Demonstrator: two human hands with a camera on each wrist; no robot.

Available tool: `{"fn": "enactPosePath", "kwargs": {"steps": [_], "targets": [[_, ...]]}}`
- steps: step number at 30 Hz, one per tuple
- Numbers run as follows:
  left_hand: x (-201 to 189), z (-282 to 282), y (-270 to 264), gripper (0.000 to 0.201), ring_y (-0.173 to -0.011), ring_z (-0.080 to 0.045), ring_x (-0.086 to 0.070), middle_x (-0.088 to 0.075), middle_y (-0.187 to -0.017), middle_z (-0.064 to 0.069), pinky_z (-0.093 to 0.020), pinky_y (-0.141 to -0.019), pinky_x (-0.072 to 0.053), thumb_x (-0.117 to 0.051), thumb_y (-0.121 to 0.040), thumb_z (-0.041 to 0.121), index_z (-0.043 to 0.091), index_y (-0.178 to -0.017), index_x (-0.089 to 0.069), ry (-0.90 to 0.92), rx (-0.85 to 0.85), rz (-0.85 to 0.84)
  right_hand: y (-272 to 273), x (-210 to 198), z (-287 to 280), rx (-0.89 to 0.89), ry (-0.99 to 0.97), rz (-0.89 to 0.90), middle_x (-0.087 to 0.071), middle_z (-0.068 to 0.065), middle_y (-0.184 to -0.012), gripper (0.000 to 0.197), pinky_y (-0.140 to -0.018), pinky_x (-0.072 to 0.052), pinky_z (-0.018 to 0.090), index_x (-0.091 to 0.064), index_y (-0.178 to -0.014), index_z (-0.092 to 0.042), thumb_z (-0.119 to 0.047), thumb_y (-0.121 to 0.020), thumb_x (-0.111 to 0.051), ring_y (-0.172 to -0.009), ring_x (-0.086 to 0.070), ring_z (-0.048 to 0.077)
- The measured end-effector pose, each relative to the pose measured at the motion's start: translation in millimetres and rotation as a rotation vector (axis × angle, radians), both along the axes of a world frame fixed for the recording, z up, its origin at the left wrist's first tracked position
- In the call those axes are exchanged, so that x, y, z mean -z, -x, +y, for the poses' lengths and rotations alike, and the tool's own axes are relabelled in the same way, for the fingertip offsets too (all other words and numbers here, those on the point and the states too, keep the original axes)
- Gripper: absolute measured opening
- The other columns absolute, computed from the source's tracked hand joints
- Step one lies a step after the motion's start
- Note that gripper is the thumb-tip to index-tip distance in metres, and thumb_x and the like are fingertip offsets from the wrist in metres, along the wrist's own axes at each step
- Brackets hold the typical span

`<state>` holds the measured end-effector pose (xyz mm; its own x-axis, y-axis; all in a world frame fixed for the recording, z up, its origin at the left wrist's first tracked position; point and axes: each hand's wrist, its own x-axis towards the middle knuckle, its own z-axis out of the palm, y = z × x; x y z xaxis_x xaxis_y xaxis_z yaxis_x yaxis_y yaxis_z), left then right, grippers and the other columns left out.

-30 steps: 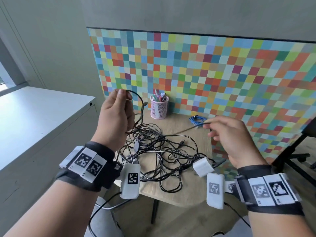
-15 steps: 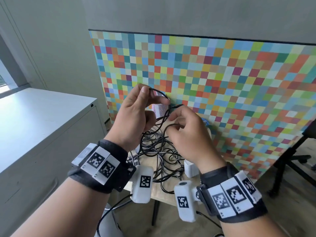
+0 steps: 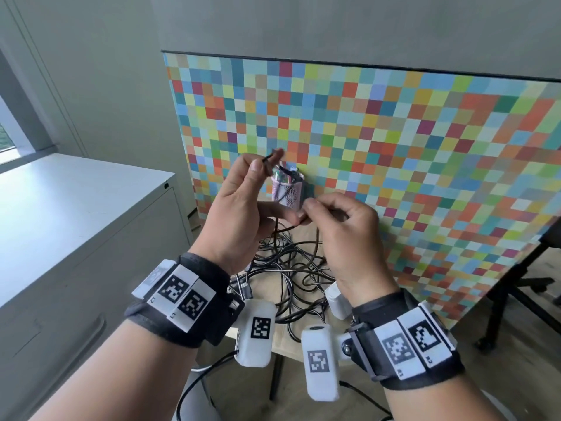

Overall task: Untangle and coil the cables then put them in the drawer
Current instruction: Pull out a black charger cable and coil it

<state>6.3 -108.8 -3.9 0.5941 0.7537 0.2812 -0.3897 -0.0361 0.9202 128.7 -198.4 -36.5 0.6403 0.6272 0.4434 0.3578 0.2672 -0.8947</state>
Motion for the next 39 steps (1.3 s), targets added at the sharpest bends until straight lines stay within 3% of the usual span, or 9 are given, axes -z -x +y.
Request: {"fn": "enactPosePath", "kwargs": {"steps": [5,8,12,16,19,23,25,31,39], "targets": [[4,12,-5,0.016,-0.076,-0.032,-0.075,-0.052,-0.116,0.005,-0.029,-0.046,-0.047,-0.038,-0.113,0.028,0.015,-0.106,-0.046,0.137,-0.197,-0.113,-10,13,-5,0.093,-0.093,0.109,-0.053,-0.01,-0.057,0.02,-0.052,-0.032,0.025,-0.068,-0.073,-0.017,-0.025,-0.092,-0.071,-0.049,-0.039,0.007],[8,18,-6,0.016,-0.086,-0.029,-0.074,-0.054,-0.105,-0.002,-0.039,-0.065,-0.059,-0.043,-0.111,0.02,0.013,-0.098,-0.051,0.174,-0.266,-0.109,-24,13,-9,0.111,-0.03,0.097,-0.06,-0.016,-0.059,0.009,-0.053,-0.041,0.021,-0.075,-0.083,-0.021,-0.019,-0.092,-0.076,-0.054,-0.048,0.004],[15,29,1,0.011,-0.108,-0.017,-0.063,-0.063,-0.105,0.006,-0.05,-0.095,-0.05,-0.059,-0.087,0.025,0.027,-0.079,-0.066,0.118,-0.29,0.008,-47,9,-22,0.14,0.064,-0.014,-0.07,-0.012,-0.064,0.013,-0.066,-0.05,0.021,-0.076,-0.081,-0.023,-0.017,-0.091,-0.077,-0.06,-0.06,0.003],[13,22,2,0.041,-0.115,-0.008,-0.069,-0.07,-0.124,0.016,-0.055,-0.106,-0.044,-0.049,-0.077,0.027,0.019,-0.11,-0.073,0.096,-0.177,0.152,-49,2,-24,0.052,0.217,-0.056,-0.074,-0.007,-0.069,0.021,-0.053,-0.044,0.021,-0.077,-0.097,-0.026,-0.012,-0.101,-0.063,-0.05,-0.049,0.01],[9,15,3,0.033,-0.118,-0.012,-0.068,-0.074,-0.121,0.01,-0.06,-0.111,-0.035,-0.043,-0.083,0.022,0.018,-0.087,-0.076,-0.002,-0.07,0.256,-43,-2,-20,0.029,0.202,0.007,-0.078,-0.006,-0.084,0.028,-0.049,-0.044,0.026,-0.076,-0.107,-0.023,-0.007,-0.104,-0.053,-0.045,-0.046,0.018],[7,13,4,0.025,-0.073,-0.041,-0.064,-0.052,-0.062,-0.014,-0.049,-0.092,-0.051,-0.041,-0.088,0.015,0.01,-0.064,-0.041,0.024,0.032,0.199,-41,-7,-16,0.024,0.183,0.015,-0.078,-0.004,-0.084,0.03,-0.048,-0.047,0.024,-0.077,-0.104,-0.02,-0.003,-0.099,-0.053,-0.045,-0.05,0.015],[6,16,6,0.028,-0.052,-0.027,-0.03,-0.019,-0.059,-0.003,-0.038,-0.067,-0.045,-0.043,-0.084,0.016,0.021,-0.065,-0.023,0.107,0.041,0.104,-42,-10,-16,0.032,0.188,0.006,-0.077,-0.001,-0.08,0.027,-0.047,-0.046,0.024,-0.077,-0.095,-0.019,-0.003,-0.097,-0.056,-0.047,-0.05,0.016],[0,21,18,0.037,-0.048,-0.016,-0.01,-0.011,-0.055,0.003,-0.027,-0.049,-0.035,-0.032,-0.091,0.016,0.024,-0.056,-0.023,0.176,0.079,0.018,-64,-15,-20,0.155,0.41,-0.285,-0.07,-0.01,-0.079,0.014,-0.07,-0.05,0.028,-0.068,-0.079,-0.023,-0.013,-0.088,-0.064,-0.075,-0.064,0.012],[-4,9,5,0.03,-0.049,-0.016,-0.008,-0.013,-0.053,0.006,-0.034,-0.054,-0.024,-0.038,-0.078,0.019,0.027,-0.05,-0.033,0.119,0.215,0.02,-23,-16,1,-0.231,0.631,-0.358,-0.066,-0.01,-0.08,0.03,-0.084,-0.052,0.042,-0.067,-0.091,-0.031,-0.059,-0.092,-0.059,-0.083,-0.065,0.015]]}}
